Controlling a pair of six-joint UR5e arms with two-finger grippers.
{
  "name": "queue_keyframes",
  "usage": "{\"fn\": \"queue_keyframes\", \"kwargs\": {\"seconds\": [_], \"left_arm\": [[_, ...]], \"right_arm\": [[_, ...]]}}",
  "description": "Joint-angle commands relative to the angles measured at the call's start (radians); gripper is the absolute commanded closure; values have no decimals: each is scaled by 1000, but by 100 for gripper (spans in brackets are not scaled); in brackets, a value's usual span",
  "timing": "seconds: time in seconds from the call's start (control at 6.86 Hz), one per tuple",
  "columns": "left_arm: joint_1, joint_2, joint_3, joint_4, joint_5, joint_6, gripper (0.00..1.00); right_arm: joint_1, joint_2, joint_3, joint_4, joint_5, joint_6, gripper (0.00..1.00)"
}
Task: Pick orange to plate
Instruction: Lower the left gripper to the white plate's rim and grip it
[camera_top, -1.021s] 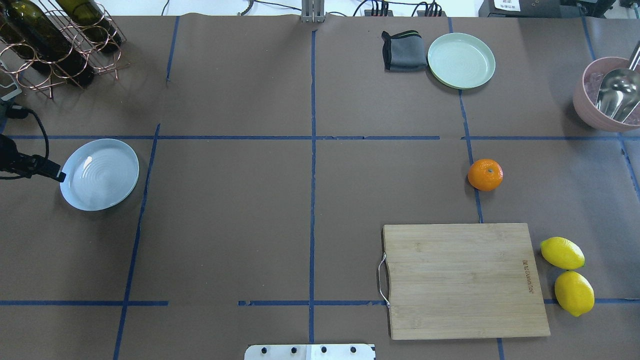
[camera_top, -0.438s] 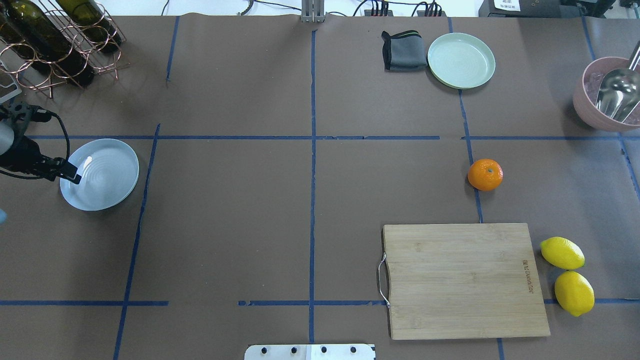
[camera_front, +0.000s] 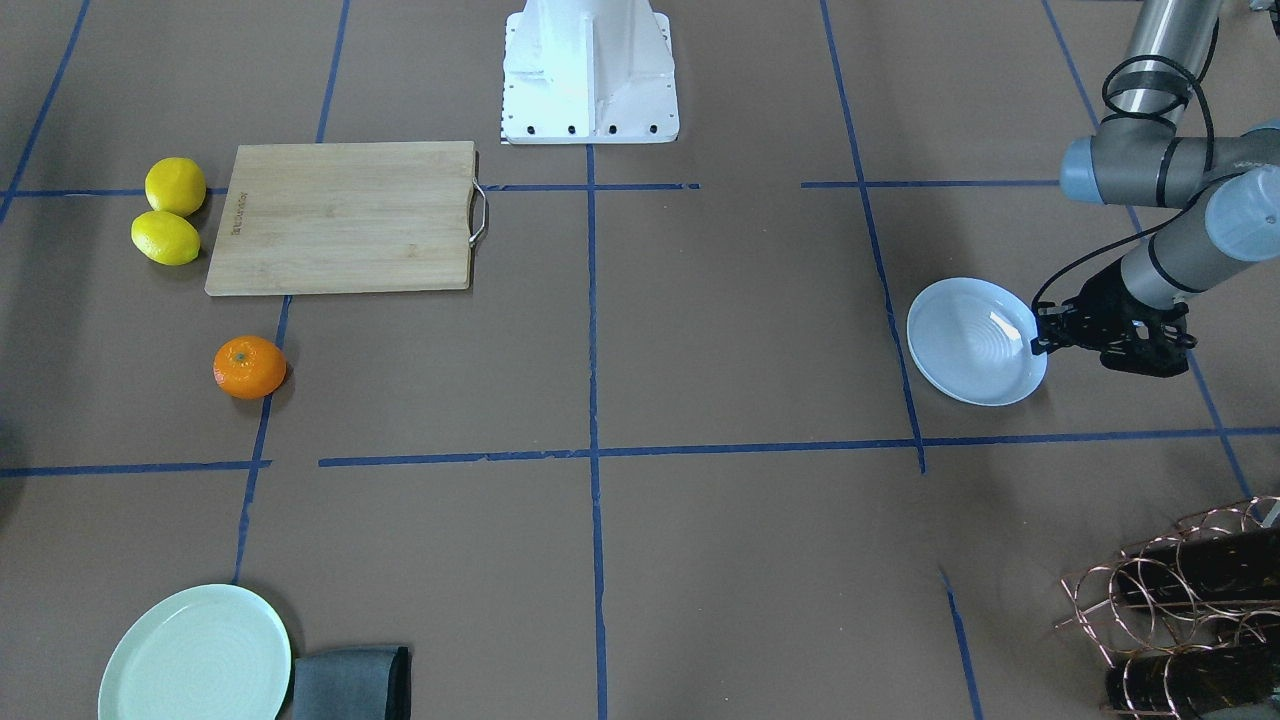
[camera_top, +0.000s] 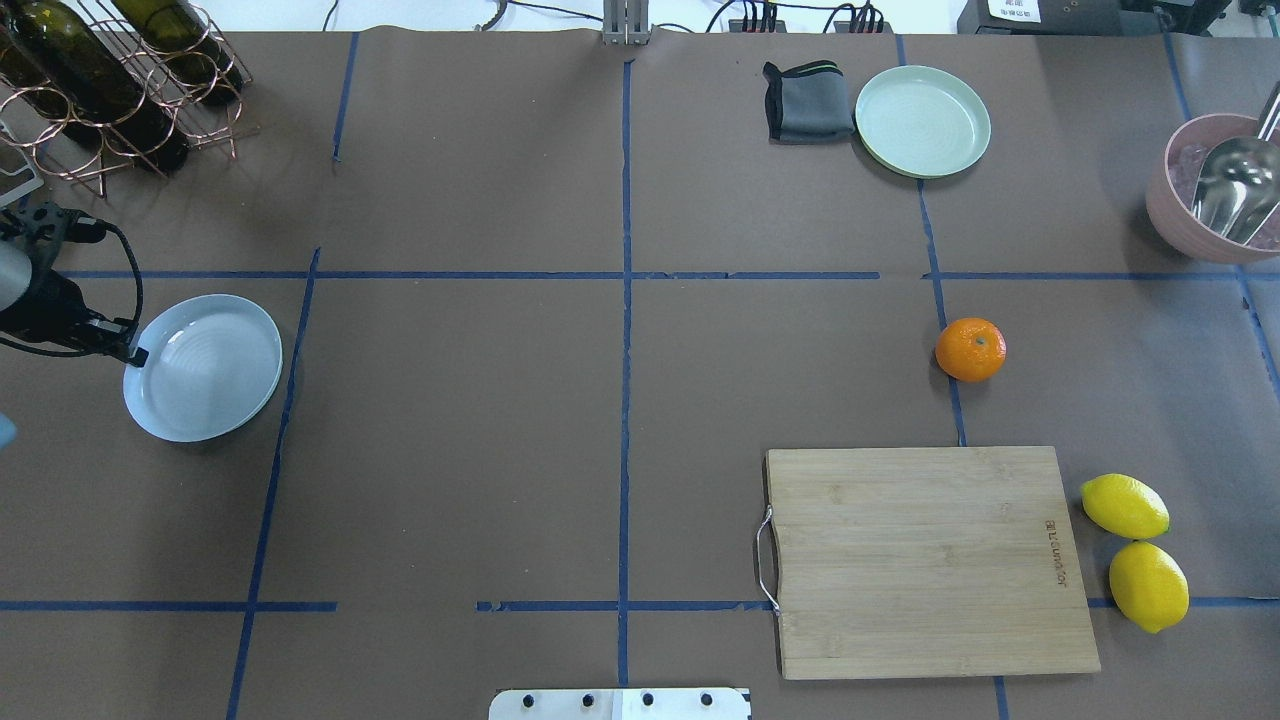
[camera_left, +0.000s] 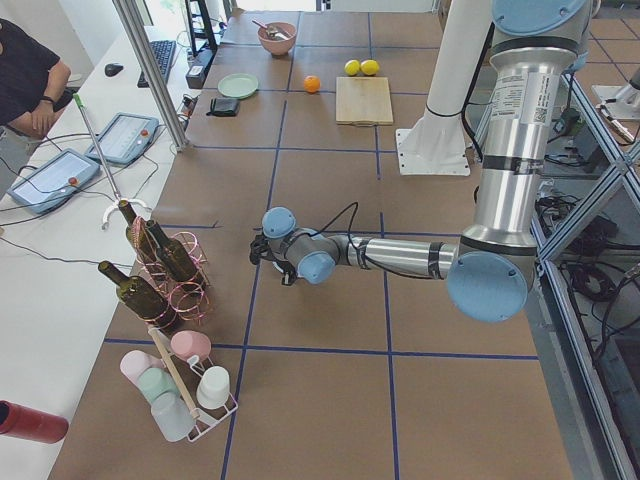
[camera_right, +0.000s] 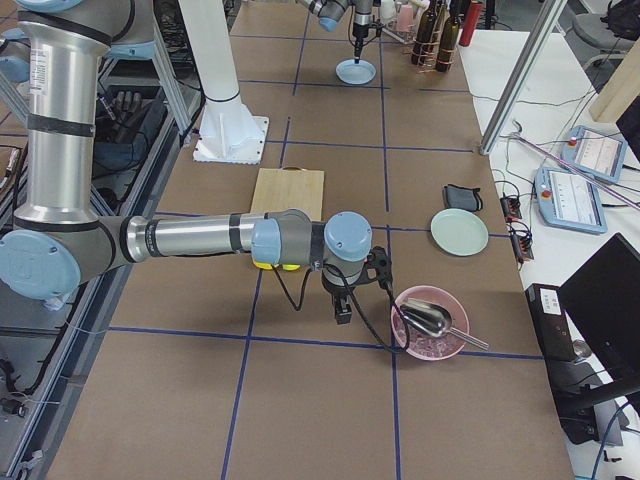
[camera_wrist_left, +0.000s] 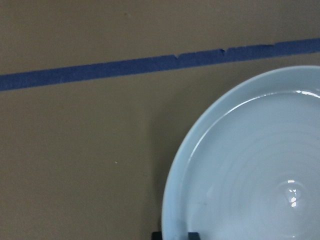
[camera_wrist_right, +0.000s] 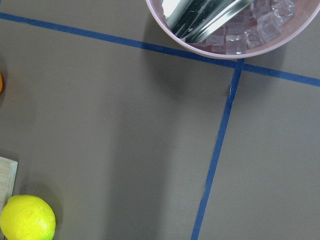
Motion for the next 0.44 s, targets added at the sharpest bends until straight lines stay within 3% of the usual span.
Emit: {"fn": "queue_keyframes", "kwargs": {"seconds": [0.0, 0.15, 0.29], "left_arm": [[0, -6, -81, 9, -53, -70, 100], [0, -42, -122, 2, -136, -190, 100], [12, -119, -139, -3, -137, -355, 100]], "right_arm": [[0, -1, 18, 0, 5, 1, 0], [0, -1, 23, 0, 5, 1, 0], [0, -1, 21, 0, 3, 3, 0]]}}
